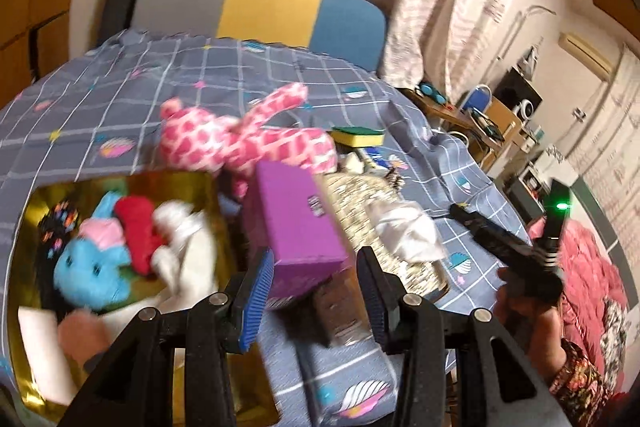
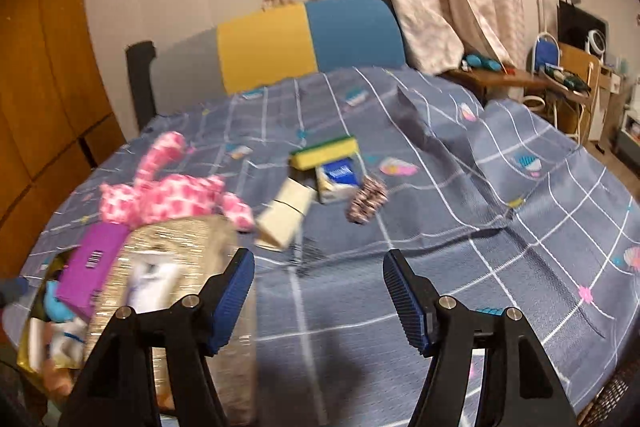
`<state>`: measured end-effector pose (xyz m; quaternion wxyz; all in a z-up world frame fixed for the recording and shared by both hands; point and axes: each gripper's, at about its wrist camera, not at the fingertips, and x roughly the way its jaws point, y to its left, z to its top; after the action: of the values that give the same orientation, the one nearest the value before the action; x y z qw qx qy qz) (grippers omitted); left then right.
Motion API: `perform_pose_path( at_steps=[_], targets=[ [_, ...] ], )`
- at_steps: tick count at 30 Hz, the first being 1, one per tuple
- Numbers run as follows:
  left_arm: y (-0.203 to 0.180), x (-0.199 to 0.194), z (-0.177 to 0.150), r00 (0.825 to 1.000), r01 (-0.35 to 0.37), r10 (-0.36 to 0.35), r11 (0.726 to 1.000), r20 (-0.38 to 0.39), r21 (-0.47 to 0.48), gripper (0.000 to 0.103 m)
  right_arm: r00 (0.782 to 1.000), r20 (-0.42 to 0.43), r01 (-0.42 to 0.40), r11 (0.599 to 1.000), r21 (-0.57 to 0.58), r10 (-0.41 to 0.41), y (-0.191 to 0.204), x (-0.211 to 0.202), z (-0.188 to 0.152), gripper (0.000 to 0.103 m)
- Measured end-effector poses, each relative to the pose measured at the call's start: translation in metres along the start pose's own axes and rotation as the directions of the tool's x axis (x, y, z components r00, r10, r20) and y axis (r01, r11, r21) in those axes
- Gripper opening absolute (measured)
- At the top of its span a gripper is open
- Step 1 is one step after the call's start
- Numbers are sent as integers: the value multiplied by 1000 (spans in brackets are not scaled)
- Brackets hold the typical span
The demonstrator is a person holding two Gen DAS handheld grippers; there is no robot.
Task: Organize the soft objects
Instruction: 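Lift both grippers out of the gold tray, then grasp the brown satin scrunchie with the right gripper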
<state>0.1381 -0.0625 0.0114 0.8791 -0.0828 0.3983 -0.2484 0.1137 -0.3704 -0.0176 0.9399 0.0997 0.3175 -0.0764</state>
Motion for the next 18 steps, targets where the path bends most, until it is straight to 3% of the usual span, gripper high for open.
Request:
perform_pose_path(
  at_steps=[7, 18],
  targets=[
    [-36, 22, 31, 999, 26, -24, 999, -33, 44, 43, 998, -57, 10, 1000, 15, -9, -28, 54, 19, 68],
    [-83, 63, 75, 996, 17, -7, 993, -88, 115, 43, 985, -159, 65, 998, 14, -62, -44, 153, 59, 67]
  ],
)
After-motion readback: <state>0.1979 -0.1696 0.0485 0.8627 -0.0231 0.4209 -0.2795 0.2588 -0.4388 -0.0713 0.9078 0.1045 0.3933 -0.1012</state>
